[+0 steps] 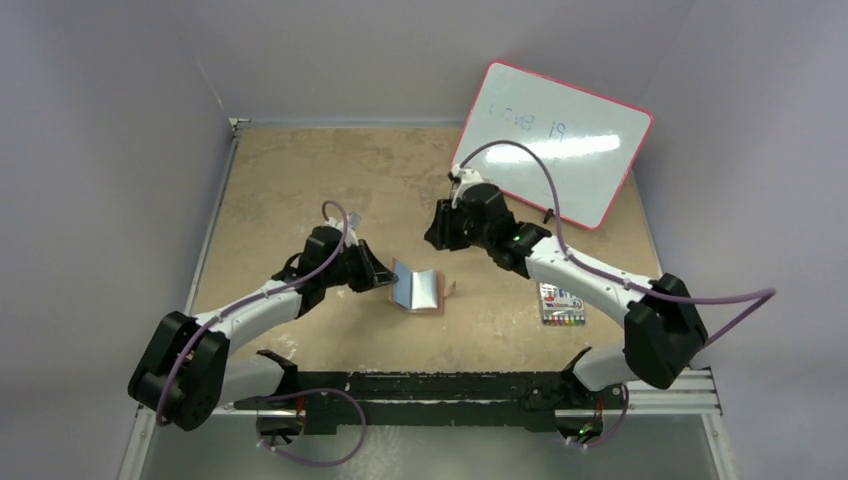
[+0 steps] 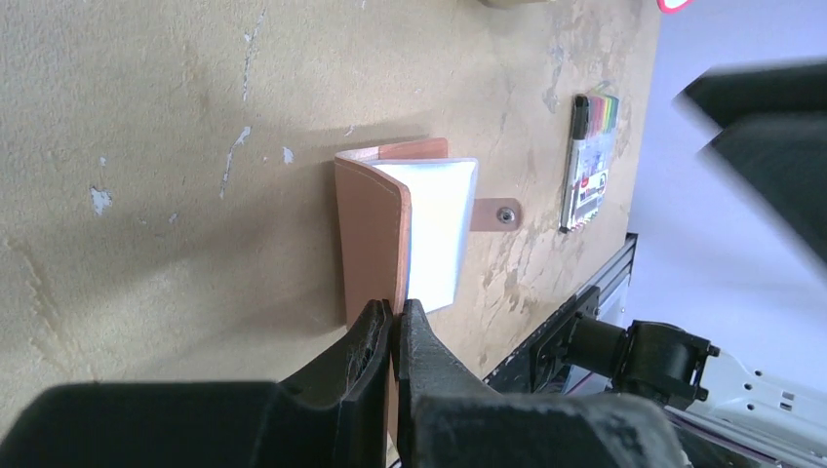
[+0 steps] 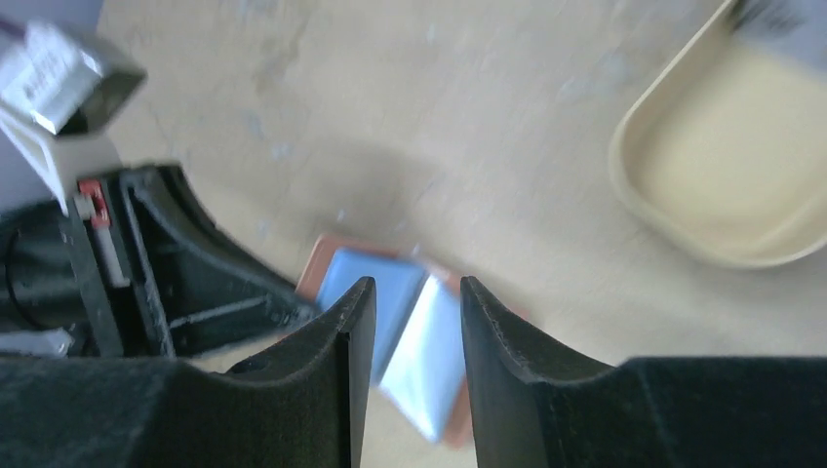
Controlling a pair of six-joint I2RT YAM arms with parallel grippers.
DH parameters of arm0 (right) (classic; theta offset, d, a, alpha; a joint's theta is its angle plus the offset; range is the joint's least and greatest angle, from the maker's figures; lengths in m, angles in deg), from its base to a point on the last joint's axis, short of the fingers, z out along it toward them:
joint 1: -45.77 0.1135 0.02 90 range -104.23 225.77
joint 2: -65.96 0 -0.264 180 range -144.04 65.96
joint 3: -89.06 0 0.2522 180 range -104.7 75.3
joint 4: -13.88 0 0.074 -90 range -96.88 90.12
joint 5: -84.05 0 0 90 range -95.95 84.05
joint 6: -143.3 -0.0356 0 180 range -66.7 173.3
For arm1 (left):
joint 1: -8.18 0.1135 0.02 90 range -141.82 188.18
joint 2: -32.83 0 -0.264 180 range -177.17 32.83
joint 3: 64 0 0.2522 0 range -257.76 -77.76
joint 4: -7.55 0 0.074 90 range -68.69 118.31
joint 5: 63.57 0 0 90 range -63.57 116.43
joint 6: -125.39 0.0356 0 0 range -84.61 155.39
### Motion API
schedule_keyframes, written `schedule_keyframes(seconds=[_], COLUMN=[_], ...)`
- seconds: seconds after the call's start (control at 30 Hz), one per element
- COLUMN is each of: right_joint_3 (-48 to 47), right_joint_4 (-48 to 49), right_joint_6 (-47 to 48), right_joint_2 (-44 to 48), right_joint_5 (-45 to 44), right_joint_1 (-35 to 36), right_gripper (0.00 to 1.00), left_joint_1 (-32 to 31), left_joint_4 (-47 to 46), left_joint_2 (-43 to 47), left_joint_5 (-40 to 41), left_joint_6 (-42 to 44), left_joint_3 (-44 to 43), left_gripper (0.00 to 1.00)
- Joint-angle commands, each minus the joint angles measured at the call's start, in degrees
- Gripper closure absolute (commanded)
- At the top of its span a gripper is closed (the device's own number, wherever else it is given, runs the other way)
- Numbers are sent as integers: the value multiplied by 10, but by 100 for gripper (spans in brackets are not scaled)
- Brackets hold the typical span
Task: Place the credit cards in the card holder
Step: Turn over the card slot in the card holder, then pick up the credit card from the storage box.
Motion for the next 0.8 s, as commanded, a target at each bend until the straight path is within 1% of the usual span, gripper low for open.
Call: schedule_keyframes(seconds=[0.0, 0.13, 0.2, 0.3, 0.4, 0.47, 0.53, 0.63, 0.77], right_joint_3=[-36, -66, -76, -100, -130, -139, -167, -212, -220], right_joint_4=[51, 69, 77, 71, 65, 88, 76, 36, 31], right_joint_6=[119, 266, 338, 416, 468, 510, 546, 594, 636], right_joint_2=[33, 36, 17, -24, -75, -106, -144, -193, -213], right_joint_5=[-18, -73, -85, -89, -82, -94, -83, -66, -32], right_joint_1=[-48, -66, -76, -97, -122, -135, -150, -164, -172], right_gripper=[60, 57, 56, 52, 45, 39, 34, 32, 31], left_joint_1=[-1, -1, -2, -2, -2, -2, -2, -1, -2], left_joint_4=[38, 39, 41, 43, 40, 42, 42, 42, 23], left_joint_2=[1, 3, 8, 14, 18, 21, 24, 28, 38], left_joint_5=[-4, -11, -9, -8, -10, -10, -11, -13, -15], left_joint_6=[39, 39, 38, 38, 35, 35, 35, 34, 18], left_joint_3=[-35, -31, -26, -23, -18, -13, -7, -4, 9], left_gripper=[100, 100, 100, 100, 100, 100, 100, 100, 100])
